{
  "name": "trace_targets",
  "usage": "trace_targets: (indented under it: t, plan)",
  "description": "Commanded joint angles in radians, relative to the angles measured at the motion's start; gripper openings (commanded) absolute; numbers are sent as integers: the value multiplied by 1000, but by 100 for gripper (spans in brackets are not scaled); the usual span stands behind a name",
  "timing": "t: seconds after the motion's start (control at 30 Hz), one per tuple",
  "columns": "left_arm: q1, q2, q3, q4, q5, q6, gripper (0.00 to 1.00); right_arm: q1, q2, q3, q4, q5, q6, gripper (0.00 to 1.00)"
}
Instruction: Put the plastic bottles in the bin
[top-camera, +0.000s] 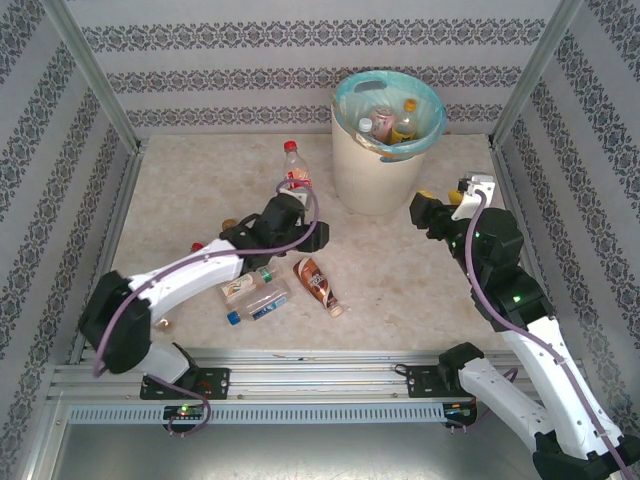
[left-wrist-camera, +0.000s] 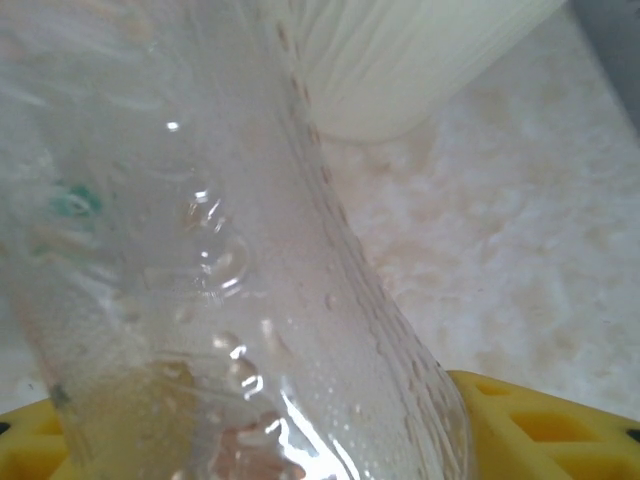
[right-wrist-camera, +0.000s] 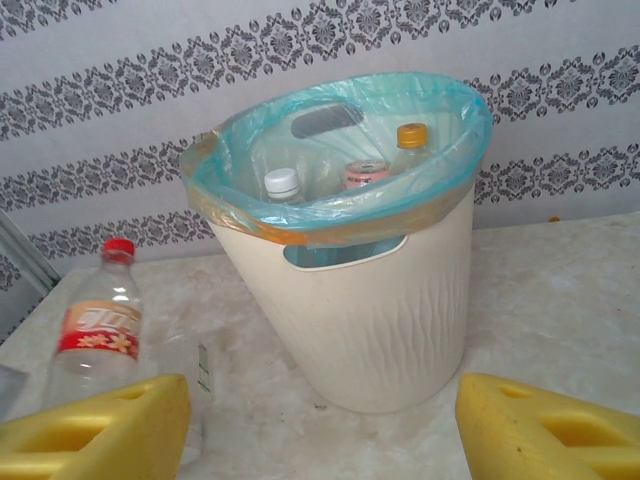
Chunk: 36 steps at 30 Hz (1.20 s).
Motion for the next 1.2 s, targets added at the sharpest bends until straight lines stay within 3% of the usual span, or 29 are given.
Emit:
trace_targets:
  t: [0.0, 0.07, 0.2, 0.43, 0.7, 0.9, 1.17]
  plan:
    - [7, -136, -88, 184, -10, 178, 49, -7, 2, 35, 21, -30, 34, 70]
    - [6, -217, -150, 236, -17, 287, 38, -5, 7, 44, 23, -52, 36, 69]
    - [6, -356, -217, 244, 47, 488, 36, 5, 18, 59, 47, -100, 42, 69]
    - [6, -503, -248, 139, 222, 688, 18, 31, 20, 55, 141, -243, 56, 68]
    - [4, -531, -250, 0, 462, 816, 7, 103, 47, 112, 213, -439, 32, 66]
    - [-15, -498, -208, -110, 545, 876, 3, 199, 80, 178, 198, -419, -26, 66]
    - [-25, -545, -253, -98, 577, 908, 3, 243, 129, 215, 177, -369, -11, 66]
